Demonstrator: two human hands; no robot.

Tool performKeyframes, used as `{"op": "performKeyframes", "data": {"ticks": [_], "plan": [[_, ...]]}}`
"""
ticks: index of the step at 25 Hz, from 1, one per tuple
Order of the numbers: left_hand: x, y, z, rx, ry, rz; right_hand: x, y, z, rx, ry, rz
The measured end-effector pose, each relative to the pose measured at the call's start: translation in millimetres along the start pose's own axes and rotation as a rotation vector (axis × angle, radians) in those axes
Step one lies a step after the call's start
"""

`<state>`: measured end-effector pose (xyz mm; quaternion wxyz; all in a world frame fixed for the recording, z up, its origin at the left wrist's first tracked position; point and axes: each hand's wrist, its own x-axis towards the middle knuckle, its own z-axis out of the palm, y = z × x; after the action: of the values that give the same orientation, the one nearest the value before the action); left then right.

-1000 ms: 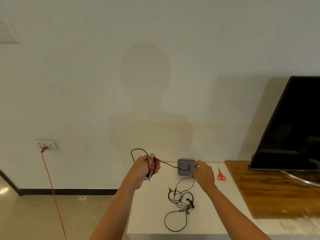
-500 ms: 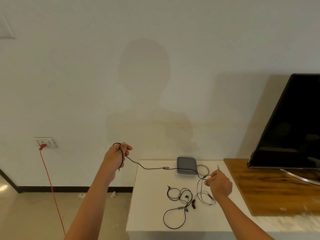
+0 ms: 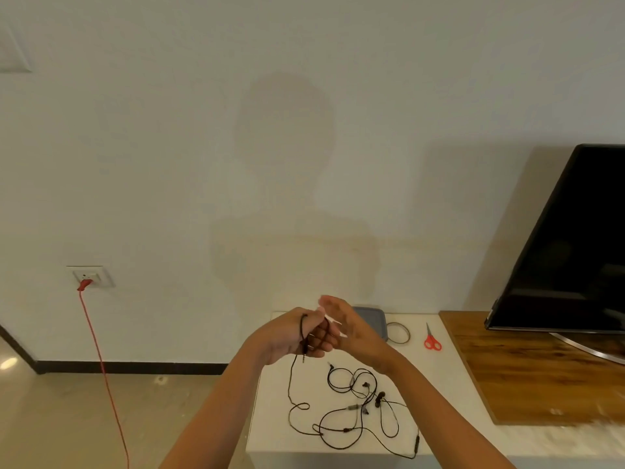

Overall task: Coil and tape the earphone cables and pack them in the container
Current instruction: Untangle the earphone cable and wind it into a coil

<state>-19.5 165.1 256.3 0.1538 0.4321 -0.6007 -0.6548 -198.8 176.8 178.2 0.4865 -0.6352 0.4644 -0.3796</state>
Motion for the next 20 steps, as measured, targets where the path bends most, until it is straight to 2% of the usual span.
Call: {"op": "performKeyframes", "data": {"ticks": [2,4,7,8,10,12,14,16,17,20], "plan": [[1,4,2,0.041,0.036,0.03,4,-16,4,0.02,-0.123,-0.052],[1,6,-5,0.025,0.17,0.051,4,-22,-1,-0.013,-0.088,-0.073],[-4,6,-25,0.139,0.32,0.02,2,-20,-11,0.021,0.178,-0.012],[-8,5,-32,0.234,0.308,-0.038,3,-17,-16,0.051,0.302,0.023],[-21,4,-39,0.366,0.18,-0.152,5,-15,-28,0.031,0.546,0.094],[-32,2,-39,0.164,0.005,-0.108,10,-13,-40,-0.076,0.695,0.154],[-35,4,-35,-0.316,-0.052,0.049,13,-12,-43,-0.203,0.683,0.18],[-30,8,-26,-0.709,0.016,0.242,11,-12,-30,-0.298,0.54,0.18],[-25,11,-21,-0.819,0.074,0.337,8,-11,-19,-0.336,0.444,0.167],[-10,16,-15,-0.975,0.223,0.523,-12,-18,17,-0.456,0.181,0.078]]}}
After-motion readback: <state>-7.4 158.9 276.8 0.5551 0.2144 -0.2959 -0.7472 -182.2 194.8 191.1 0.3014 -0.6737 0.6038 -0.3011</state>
